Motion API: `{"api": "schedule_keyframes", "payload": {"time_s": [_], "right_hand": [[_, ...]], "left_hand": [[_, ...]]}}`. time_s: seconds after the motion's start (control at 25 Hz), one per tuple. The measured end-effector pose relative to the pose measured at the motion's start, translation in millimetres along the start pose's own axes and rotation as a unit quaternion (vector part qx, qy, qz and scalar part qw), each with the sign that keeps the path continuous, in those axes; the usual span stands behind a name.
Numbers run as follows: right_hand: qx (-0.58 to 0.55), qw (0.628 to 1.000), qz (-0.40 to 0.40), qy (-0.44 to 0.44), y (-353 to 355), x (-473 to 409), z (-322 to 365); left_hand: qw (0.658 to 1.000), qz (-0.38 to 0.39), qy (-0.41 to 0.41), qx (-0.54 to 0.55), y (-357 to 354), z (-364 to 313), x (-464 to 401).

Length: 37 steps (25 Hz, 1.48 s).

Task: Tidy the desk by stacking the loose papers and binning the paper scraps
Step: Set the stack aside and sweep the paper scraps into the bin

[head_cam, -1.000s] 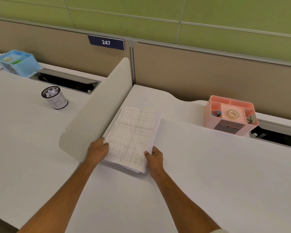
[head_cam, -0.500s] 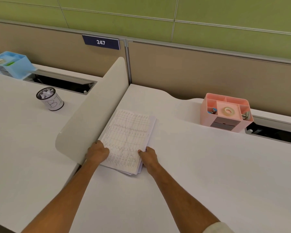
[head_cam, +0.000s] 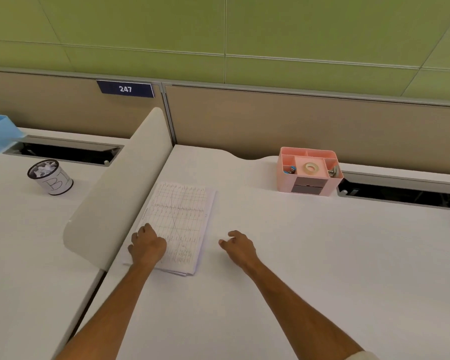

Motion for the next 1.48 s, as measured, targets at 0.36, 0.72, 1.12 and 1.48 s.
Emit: {"api": "schedule_keyframes", "payload": {"time_s": [0.36, 0.72, 1.12, 1.48], "right_hand": [[-0.04, 0.988, -0.146, -0.025, 126.7, 52.1, -120.2], [-0.058, 0.964, -0.239, -0.102, 216.2, 124.0, -259.1], [-0.044, 0.939, -0.313, -0.134, 325.8, 197.2, -395.4], [0.032, 0.92, -0.352, -0.17, 418.2, 235.8, -484.8]], "left_hand": [[0.966, 0.003, -0.239, 0.101, -76.1, -103.9, 66.7], [0.919, 0.1, -0.35, 0.152, -148.3, -198.8, 152.8], [0.889, 0.163, -0.406, 0.134, -229.9, -307.5, 258.4], [0.867, 0.183, -0.445, 0.129, -278.5, -411.7, 338.1]]}}
Point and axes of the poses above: each hand's wrist, its own x-axis away from the middle knuckle, its own y-axis out of the back of the hand, z = x × y, the point moved 1 cm from there along -x, towards the middle knuckle, and after that the axes turned 6 degrees about -y, right-handed, at the moved point
